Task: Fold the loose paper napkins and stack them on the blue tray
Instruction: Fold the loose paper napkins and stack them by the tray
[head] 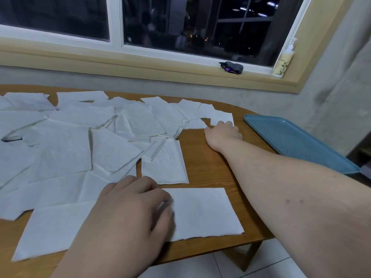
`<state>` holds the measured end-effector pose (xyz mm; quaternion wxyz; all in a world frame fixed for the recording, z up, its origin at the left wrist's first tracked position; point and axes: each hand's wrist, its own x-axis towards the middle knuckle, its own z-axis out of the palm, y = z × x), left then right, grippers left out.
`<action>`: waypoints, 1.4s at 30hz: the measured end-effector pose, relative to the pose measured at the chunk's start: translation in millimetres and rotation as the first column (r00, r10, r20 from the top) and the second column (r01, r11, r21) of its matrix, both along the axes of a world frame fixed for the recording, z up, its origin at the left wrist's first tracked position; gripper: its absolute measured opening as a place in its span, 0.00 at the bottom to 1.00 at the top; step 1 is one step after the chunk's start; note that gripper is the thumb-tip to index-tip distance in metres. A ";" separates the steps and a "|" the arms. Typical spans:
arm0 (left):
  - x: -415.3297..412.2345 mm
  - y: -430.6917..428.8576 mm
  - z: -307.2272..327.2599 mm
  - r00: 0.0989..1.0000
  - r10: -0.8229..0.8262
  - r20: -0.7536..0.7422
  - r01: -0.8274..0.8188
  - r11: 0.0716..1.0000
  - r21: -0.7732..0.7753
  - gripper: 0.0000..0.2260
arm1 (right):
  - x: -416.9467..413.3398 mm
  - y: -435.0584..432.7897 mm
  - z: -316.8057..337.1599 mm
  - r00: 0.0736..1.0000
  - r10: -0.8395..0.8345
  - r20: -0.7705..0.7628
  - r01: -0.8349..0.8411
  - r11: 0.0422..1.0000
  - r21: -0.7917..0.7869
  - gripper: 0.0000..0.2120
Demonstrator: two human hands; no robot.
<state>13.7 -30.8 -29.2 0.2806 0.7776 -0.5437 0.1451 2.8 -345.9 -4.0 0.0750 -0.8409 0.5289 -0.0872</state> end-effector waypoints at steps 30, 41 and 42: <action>-9.2 9.1 12.8 0.987 0.042 -0.153 -0.044 0.999 -0.009 0.16 | -150.6 150.6 16.2 0.865 0.216 0.452 -0.179 0.976 -0.123 0.03; -12.9 9.0 31.0 0.918 0.048 -0.394 -0.099 0.989 -0.109 0.33 | -156.2 160.8 28.6 0.567 0.199 0.799 -0.439 0.894 0.089 0.08; -17.1 9.3 33.6 0.896 0.044 -0.442 -0.110 0.986 -0.125 0.32 | -155.5 162.0 28.8 0.536 0.156 0.830 -0.446 0.887 0.122 0.07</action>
